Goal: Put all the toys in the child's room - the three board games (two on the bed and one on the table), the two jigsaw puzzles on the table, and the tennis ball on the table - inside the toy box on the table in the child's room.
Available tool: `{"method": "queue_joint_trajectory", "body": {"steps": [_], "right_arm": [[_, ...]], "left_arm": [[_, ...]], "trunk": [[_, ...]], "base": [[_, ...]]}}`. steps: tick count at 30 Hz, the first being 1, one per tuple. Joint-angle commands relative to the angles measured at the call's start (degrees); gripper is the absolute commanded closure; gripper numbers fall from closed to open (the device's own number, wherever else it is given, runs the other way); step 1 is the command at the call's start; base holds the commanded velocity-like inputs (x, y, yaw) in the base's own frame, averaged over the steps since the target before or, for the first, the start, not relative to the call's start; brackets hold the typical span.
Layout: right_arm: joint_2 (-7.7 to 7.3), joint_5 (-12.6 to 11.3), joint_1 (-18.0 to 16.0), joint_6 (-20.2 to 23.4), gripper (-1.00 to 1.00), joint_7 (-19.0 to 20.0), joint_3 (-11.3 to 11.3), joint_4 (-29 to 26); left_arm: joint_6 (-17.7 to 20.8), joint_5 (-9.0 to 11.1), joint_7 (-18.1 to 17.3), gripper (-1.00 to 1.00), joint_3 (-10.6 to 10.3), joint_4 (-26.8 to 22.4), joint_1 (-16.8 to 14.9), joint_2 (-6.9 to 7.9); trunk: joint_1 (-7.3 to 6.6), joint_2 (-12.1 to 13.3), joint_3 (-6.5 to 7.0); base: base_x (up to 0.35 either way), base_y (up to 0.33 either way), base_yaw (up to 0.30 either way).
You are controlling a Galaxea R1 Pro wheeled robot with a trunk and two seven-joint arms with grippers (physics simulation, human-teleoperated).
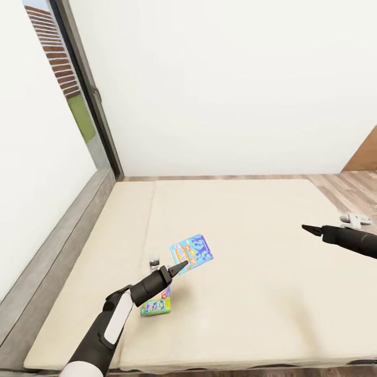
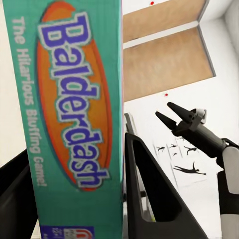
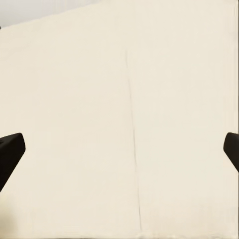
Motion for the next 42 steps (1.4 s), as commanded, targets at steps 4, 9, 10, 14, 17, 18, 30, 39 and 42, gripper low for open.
{"method": "queue_joint_trajectory", "body": {"steps": [4,9,10,14,17,18,30,39,42], "right_arm": [[-0.04,-0.33,-0.09,0.43,-1.0,-0.23,-0.13,0.02],[-0.07,-0.33,-0.15,0.43,-1.0,-0.33,-0.21,0.05],[-0.08,-0.32,-0.16,0.43,-1.0,-0.34,-0.21,0.06],[-0.08,-0.35,-0.18,0.43,-1.0,-0.37,-0.23,0.06],[-0.09,-0.36,-0.19,0.43,-1.0,-0.38,-0.24,0.05],[-0.09,-0.37,-0.19,0.43,-1.0,-0.38,-0.24,0.06],[-0.09,-0.14,-0.64,0.43,-1.0,-0.53,0.12,3.29],[-0.04,-0.11,-1.12,0.43,-1.0,-0.56,0.31,6.54],[0.02,-0.11,-1.19,0.43,-1.0,-0.56,0.34,7.03]], "left_arm": [[1.39,0.24,-0.15,1.0,0.14,-0.01,-0.05,0.04],[2.41,0.2,-0.11,1.0,0.31,-0.01,-0.07,0.13],[2.51,0.19,-0.11,1.0,0.35,-0.01,-0.07,0.15],[2.75,0.17,-0.06,1.0,0.39,-0.01,-0.08,0.16],[2.83,0.13,-0.03,1.0,0.4,-0.01,-0.08,0.17],[2.84,0.1,0.0,1.0,0.39,-0.01,-0.11,0.16],[4.5,0.23,6.12,1.0,0.69,0.05,-3.19,0.07],[6.51,0.24,8.87,1.0,0.91,0.08,-6.78,0.23],[7.0,0.24,9.1,1.0,0.97,0.08,-7.75,0.31]], "trunk": [[-0.88,1.59,0.68],[-1.98,3.59,1.57],[-2.2,4.0,1.75],[-3.08,5.6,2.47],[-3.74,6.8,3.01],[-3.96,7.2,3.19],[-6.59,12.02,5.34],[-8.57,15.63,6.96],[-9.23,16.83,7.5]], "base": [[0.0,0.0,-0.285],[0.0,0.0,-0.285],[0.0,0.0,-0.285],[0.0,0.0,-0.285],[0.0,0.0,-0.285],[0.0,0.0,-0.285],[0.0,0.0,-0.285],[0.0,0.0,-0.285],[0.0,0.0,-0.285]]}}
